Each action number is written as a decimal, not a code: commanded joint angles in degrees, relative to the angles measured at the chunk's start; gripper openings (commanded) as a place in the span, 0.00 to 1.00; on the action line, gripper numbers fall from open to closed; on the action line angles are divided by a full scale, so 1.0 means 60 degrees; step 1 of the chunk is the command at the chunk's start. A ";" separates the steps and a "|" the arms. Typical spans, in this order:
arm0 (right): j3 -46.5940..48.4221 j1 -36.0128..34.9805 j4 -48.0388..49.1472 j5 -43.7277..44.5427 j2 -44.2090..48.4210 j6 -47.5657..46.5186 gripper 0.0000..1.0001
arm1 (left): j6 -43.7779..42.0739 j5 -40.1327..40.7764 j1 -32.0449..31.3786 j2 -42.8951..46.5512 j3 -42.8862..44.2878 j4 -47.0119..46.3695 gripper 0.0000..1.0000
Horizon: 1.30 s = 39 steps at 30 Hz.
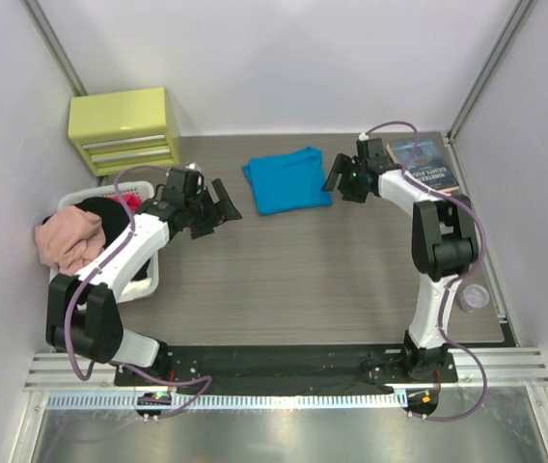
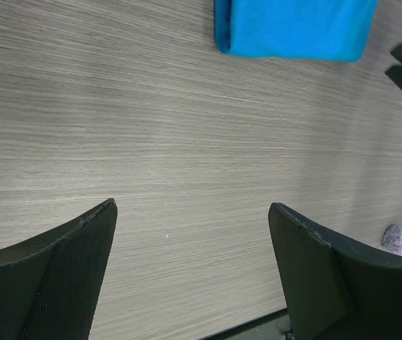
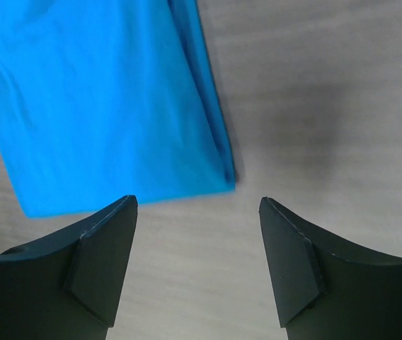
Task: Fold and stack the t-shirts
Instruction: Smooth out wrinkles on the folded tshirt
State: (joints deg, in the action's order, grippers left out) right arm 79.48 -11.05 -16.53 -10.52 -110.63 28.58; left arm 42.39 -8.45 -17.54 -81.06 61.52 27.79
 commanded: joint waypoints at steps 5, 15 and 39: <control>0.1826 -0.0282 0.0778 -0.0225 -0.1366 -0.0559 0.74 | 0.0171 -0.0174 -0.0036 -0.0318 0.0162 -0.0706 0.88; 0.1358 -0.0648 0.0456 0.0127 -0.1777 -0.0574 0.65 | 0.0259 -0.0437 -0.0036 -0.0786 0.0382 -0.0940 0.87; -0.2335 -0.0357 -0.0788 0.1095 0.1475 -0.0691 0.09 | 0.0054 -0.0570 -0.0036 -0.0348 -0.0043 -0.0911 0.86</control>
State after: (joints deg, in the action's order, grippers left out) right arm 65.52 -15.44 -18.15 -6.24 -105.73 26.28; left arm 43.46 -11.16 -17.63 -85.49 61.54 23.97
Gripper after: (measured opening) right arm 0.092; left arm 0.860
